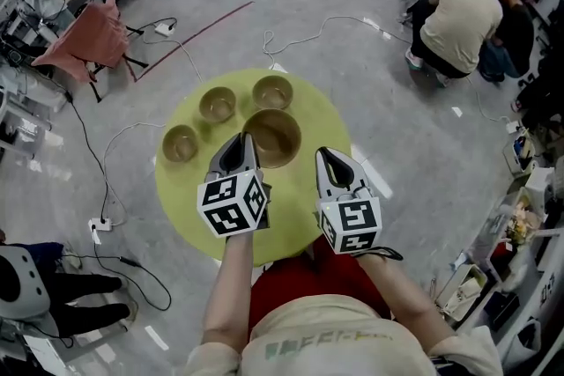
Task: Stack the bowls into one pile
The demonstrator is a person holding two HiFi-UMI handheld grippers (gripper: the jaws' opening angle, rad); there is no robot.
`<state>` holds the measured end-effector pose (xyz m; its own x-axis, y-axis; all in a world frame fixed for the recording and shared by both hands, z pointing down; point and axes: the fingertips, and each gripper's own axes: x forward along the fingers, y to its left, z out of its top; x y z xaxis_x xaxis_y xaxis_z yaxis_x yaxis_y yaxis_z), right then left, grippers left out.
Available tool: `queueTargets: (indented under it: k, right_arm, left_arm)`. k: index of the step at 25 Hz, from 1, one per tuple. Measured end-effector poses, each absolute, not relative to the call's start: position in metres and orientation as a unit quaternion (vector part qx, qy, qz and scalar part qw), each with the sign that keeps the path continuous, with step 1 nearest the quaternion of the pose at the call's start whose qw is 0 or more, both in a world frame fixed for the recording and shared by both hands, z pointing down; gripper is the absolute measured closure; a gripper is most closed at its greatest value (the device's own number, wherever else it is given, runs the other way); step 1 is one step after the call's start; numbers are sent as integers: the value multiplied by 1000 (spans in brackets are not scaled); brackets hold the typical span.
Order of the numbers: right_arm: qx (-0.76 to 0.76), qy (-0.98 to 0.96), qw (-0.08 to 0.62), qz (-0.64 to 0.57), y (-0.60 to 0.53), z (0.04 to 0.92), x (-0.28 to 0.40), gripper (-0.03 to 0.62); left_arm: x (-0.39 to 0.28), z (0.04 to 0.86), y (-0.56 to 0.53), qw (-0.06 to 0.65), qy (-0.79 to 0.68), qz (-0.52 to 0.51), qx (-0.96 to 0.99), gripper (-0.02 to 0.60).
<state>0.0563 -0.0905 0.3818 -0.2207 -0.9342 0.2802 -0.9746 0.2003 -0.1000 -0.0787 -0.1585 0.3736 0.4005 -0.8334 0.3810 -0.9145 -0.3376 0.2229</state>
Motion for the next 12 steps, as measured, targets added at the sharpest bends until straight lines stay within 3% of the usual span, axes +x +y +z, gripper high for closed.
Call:
queueTargets:
  k: [12]
  right_arm:
    - [571,-802,97,149,-172,404,94,557]
  left_arm:
    - [-54,393,-228,219,-588,100,772,548]
